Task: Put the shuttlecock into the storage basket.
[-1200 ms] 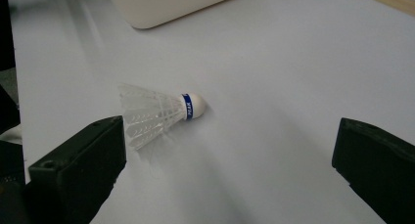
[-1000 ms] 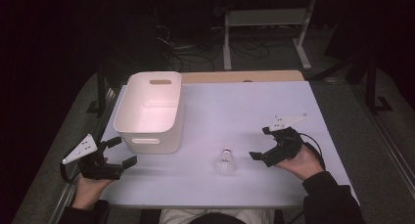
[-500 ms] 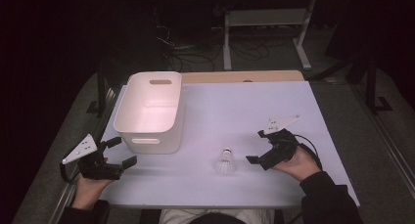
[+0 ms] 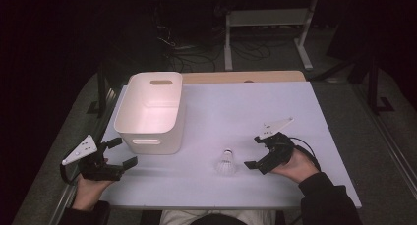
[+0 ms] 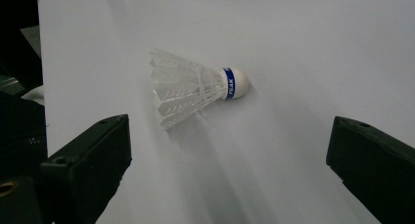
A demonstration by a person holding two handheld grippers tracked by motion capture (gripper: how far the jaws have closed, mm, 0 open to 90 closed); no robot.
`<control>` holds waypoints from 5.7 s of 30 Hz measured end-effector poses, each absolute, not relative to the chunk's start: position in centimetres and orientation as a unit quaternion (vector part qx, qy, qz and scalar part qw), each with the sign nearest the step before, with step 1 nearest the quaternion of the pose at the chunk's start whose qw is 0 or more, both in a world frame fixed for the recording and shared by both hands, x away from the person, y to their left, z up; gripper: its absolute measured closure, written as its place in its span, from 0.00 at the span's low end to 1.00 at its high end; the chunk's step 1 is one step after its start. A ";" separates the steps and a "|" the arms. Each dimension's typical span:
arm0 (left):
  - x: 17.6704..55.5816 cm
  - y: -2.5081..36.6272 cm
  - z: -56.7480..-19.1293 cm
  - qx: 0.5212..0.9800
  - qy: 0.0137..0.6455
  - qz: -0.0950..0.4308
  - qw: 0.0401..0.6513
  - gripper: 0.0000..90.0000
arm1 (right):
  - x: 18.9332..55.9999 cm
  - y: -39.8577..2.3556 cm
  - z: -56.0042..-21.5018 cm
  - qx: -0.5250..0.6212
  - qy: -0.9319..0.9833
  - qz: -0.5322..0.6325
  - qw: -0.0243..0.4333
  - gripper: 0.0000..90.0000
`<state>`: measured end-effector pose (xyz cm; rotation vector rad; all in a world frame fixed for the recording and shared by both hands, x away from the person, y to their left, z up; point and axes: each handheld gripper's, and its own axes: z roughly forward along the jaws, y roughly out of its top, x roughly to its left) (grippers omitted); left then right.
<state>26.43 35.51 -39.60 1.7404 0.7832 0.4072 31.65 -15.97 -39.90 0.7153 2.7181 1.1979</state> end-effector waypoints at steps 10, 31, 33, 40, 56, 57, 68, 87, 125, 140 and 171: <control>26.4 35.5 -39.6 0.739 0.331 0.172 0.561 0.00 | 31.6 -15.6 -40.3 0.220 0.896 0.385 0.019 0.13; 26.4 35.5 -39.6 0.739 0.331 0.172 0.561 0.00 | 32.0 -14.6 -41.2 0.178 0.916 0.359 -0.019 0.44; 26.4 35.5 -39.6 0.738 0.331 0.172 0.562 0.00 | 32.1 -14.6 -41.3 0.172 0.918 0.357 -0.025 0.50; 26.4 35.5 -39.6 0.739 0.331 0.172 0.562 0.00 | 32.4 -14.3 -41.6 0.164 0.921 0.351 -0.042 0.75; 26.4 35.5 -39.6 0.740 0.330 0.173 0.560 0.00 | 33.1 -13.5 -42.0 0.153 0.928 0.332 -0.064 0.98; 26.4 35.5 -39.6 0.740 0.330 0.172 0.560 0.00 | 33.1 -13.4 -42.0 0.153 0.929 0.330 -0.066 0.99; 26.4 35.6 -39.6 0.739 0.330 0.172 0.561 0.00 | 33.1 -12.6 -42.6 0.144 0.934 0.317 -0.078 0.99; 26.4 35.6 -39.6 0.738 0.331 0.172 0.562 0.00 | 33.5 -10.7 -42.3 0.130 0.936 0.317 -0.084 0.99; 26.4 35.6 -39.6 0.739 0.330 0.171 0.561 0.00 | 34.2 -9.9 -42.5 0.132 0.937 0.314 -0.081 0.99; 26.4 35.6 -39.6 0.739 0.330 0.171 0.562 0.00 | 34.6 -10.7 -42.0 0.147 0.932 0.324 -0.069 0.98; 26.4 35.6 -39.6 0.738 0.331 0.170 0.563 0.00 | 36.3 -11.4 -39.4 0.181 0.919 0.348 -0.038 0.95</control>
